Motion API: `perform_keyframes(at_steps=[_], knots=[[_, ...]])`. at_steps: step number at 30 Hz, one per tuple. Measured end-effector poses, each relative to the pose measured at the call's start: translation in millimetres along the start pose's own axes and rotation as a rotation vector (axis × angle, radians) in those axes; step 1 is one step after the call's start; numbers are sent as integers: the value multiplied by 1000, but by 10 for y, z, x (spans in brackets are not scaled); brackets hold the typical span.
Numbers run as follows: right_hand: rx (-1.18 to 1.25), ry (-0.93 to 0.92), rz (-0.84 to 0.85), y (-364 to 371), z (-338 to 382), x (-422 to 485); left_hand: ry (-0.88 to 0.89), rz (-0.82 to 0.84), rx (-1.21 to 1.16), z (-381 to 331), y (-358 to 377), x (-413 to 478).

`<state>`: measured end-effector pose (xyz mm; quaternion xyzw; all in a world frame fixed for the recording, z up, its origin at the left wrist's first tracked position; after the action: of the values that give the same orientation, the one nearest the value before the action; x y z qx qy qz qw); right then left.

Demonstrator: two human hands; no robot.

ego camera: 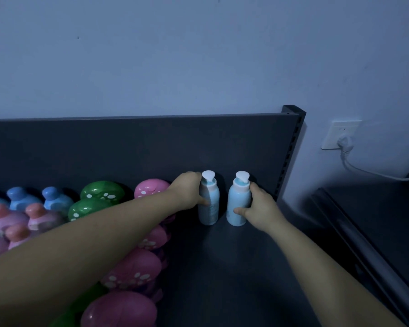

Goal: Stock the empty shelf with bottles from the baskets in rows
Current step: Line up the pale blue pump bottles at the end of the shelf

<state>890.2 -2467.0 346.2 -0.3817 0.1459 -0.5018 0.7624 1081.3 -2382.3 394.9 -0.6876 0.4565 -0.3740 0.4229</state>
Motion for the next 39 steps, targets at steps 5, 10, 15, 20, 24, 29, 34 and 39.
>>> perform_keyframes(at_steps=[5, 10, 15, 20, 24, 29, 34, 39], knots=[[-26, -1, 2, -2, 13, 3, 12, 31, 25, -21, 2, 19], [-35, 7, -1, -31, 7, 4, 6, 28, -19, -44, 18, 14], [-85, 11, 34, -54, 16, 13, 2, 21, -53, -69, 5, -13], [-105, 35, 47, -54, 37, -7, -26, 10, -65, -62, 7, -35], [-115, 40, 48, -39, 87, -10, -17, -3, -42, -55, -21, -28], [-116, 44, 45, -73, 147, -8, -15, -4, 25, -73, -73, -24], [-137, 57, 46, -69, 68, -40, 0, 23, 62, -82, -48, -76], [-171, 116, 236, -237, -45, -13, 25, 5, 114, -23, -158, -121]])
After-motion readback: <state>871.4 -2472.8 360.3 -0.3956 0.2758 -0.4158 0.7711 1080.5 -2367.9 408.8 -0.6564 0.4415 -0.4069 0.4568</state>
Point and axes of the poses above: each hand's wrist, its own x-axis towards the middle knuckle, its own y-axis out of the palm, z = x × y, the point moved 5 cm from there along x, towards the middle knuckle, and after that the axes turned 6 degrees about -z, right-handed, at the moved point
